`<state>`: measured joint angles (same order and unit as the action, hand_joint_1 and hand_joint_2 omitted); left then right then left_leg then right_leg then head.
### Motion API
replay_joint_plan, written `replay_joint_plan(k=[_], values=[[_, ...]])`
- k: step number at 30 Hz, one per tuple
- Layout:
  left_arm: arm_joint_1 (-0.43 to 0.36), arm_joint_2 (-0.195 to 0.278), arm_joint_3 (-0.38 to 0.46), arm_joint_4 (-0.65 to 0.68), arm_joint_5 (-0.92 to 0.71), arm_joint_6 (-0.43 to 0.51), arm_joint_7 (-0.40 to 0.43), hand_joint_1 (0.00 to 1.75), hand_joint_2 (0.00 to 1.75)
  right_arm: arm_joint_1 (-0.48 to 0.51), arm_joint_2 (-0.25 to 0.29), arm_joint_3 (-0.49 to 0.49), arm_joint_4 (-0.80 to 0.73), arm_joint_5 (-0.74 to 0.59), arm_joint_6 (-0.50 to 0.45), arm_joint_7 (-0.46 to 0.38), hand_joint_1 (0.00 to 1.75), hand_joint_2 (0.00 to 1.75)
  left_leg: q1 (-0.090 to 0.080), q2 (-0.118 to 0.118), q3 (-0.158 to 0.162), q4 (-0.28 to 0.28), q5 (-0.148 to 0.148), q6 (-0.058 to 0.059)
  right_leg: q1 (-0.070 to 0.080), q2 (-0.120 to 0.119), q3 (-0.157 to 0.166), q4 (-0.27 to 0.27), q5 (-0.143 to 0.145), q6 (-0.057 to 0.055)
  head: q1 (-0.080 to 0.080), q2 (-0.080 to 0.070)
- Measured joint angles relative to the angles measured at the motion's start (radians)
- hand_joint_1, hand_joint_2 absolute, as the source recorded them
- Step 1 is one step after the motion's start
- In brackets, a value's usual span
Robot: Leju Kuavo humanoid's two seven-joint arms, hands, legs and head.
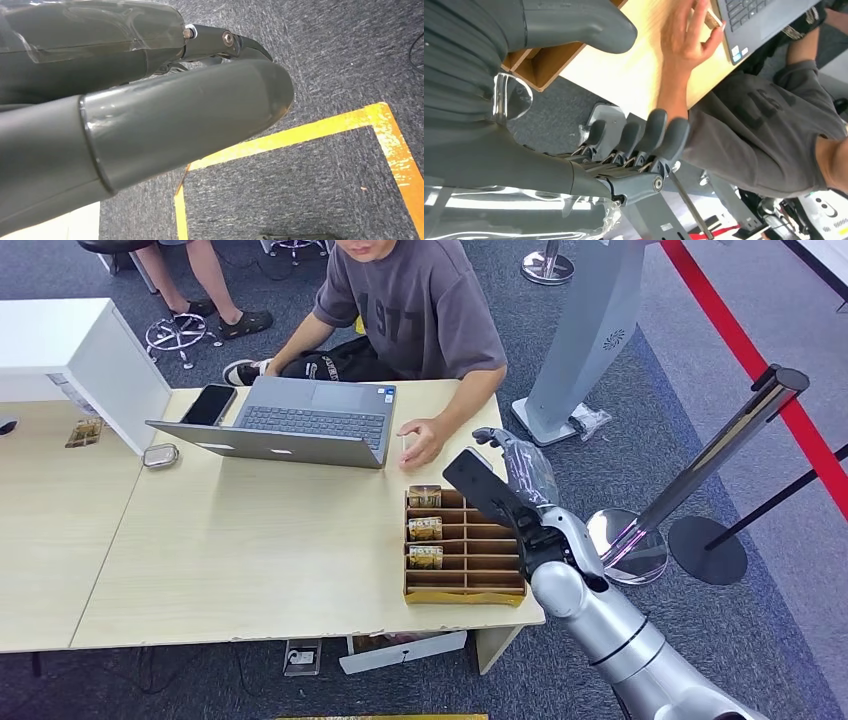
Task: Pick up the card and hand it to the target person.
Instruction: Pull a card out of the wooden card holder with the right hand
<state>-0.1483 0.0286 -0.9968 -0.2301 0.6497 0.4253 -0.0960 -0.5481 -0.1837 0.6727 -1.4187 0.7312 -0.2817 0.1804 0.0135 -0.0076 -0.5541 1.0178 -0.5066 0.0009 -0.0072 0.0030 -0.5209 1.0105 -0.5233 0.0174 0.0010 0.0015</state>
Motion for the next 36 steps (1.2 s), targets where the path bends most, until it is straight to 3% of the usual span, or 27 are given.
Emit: replay_joint_plan(k=[13,20,28,36], values=[[-0.017,0.0,-0.006,0.0,-0.007,-0.006,0.011,0.0,0.0,-0.11,0.053,0.042,0.11,0.084,0.154,0.075,0.82,1.75,0.0,-0.001,0.0,0.0,0.0,0.0,0.0,0.0,0.0,0.0,0.0,0.0,0.0,0.0],[-0.019,0.0,-0.006,0.0,-0.007,-0.007,0.011,0.0,0.0,-0.154,0.073,0.076,0.15,0.104,0.203,0.091,0.96,1.75,0.0,-0.001,0.0,0.0,0.0,0.0,0.0,0.0,0.0,0.0,0.0,0.0,0.0,0.0],[-0.019,0.0,-0.006,0.0,-0.006,-0.007,0.011,0.0,0.0,-0.179,0.085,0.105,0.178,0.109,0.224,0.094,0.8,1.75,0.0,-0.001,0.0,0.0,0.0,0.0,0.0,0.0,0.0,0.0,0.0,0.0,0.0,0.0],[-0.019,-0.001,-0.006,0.0,-0.006,-0.006,0.013,0.0,0.0,-0.196,0.112,0.14,0.219,0.12,0.268,0.098,0.8,1.75,0.0,-0.001,0.0,0.0,0.0,0.0,0.0,0.0,0.0,0.0,0.0,0.0,0.0,0.0]])
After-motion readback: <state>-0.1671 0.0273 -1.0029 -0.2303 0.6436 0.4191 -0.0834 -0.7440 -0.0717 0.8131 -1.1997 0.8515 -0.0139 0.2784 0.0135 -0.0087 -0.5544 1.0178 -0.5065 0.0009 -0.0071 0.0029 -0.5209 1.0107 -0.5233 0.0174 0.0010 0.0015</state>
